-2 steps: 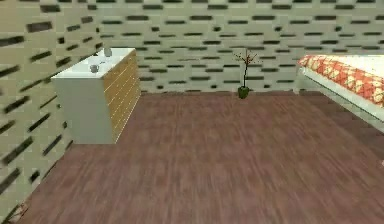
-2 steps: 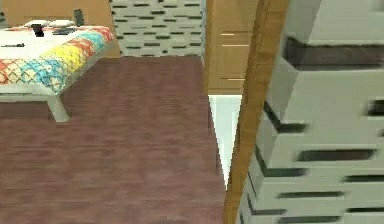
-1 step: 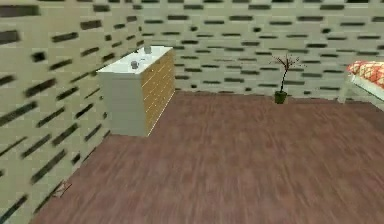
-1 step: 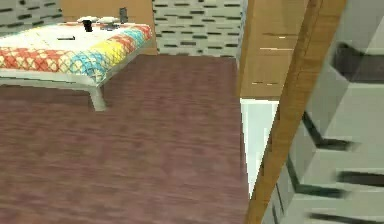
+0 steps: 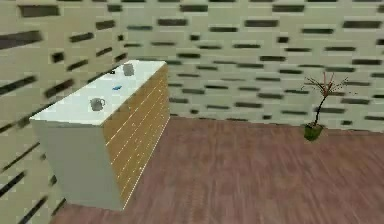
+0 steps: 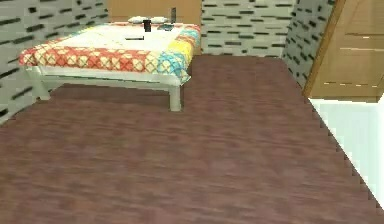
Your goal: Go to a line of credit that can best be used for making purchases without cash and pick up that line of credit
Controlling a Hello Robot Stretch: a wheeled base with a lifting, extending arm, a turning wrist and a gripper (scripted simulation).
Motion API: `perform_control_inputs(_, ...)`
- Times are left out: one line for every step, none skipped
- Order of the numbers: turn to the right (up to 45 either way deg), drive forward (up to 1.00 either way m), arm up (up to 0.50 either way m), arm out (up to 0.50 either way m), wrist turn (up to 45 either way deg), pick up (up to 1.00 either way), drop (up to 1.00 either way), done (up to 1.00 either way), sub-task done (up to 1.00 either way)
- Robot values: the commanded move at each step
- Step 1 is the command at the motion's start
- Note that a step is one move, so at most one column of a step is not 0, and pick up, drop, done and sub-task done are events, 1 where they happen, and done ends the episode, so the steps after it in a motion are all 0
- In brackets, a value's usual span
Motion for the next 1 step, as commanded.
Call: perform_control_inputs(0.0, 1.00, 0.00, 0.00, 0.0, 0.00, 0.00, 0.00, 0.00)
